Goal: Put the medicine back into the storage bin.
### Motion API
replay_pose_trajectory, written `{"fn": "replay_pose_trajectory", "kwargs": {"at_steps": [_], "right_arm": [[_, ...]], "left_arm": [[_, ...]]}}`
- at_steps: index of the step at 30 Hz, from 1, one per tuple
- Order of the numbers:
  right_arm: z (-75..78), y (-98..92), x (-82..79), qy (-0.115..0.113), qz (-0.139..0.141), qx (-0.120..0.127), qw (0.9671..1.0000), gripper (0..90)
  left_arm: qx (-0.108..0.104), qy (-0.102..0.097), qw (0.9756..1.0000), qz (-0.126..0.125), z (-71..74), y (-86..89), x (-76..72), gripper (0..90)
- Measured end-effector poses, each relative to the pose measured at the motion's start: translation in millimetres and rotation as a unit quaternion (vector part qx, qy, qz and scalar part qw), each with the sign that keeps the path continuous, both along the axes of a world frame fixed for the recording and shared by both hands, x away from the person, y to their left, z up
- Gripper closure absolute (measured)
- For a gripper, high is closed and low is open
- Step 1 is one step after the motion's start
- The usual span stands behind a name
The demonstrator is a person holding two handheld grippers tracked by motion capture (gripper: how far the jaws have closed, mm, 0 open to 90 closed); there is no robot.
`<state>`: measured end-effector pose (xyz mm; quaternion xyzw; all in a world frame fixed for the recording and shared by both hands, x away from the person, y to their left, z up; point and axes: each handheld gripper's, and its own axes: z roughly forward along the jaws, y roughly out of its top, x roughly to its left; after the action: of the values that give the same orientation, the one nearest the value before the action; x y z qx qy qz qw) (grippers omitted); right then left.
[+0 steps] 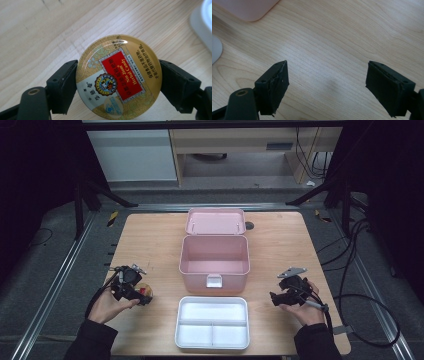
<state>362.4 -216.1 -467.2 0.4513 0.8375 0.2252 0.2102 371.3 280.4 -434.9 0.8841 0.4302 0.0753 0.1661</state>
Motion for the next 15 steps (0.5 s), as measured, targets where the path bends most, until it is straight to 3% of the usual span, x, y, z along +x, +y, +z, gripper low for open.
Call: {"fn": "replay_pose_trajectory", "kwargs": {"at_steps": [3, 6, 15], "right_arm": [[2.3, -0.8, -0.2, -0.003, -0.004, 0.003, 1.0000, 19.1], [3.1, 0.7, -0.2, -0.004, -0.001, 0.002, 1.0000, 19.0], [1.6, 0.8, 0.9, -0.003, -0.003, 0.001, 1.0000, 18.8]], "left_arm": [[-0.014, -0.006, 0.9998, -0.012, 10.3, -2.9, 0.2, 20.0], [-0.016, -0.021, 0.9994, -0.021, 22.5, -7.1, 3.4, 20.1], [-0.026, -0.055, 0.9973, -0.041, 71.2, -23.2, 25.6, 20.1]]}}
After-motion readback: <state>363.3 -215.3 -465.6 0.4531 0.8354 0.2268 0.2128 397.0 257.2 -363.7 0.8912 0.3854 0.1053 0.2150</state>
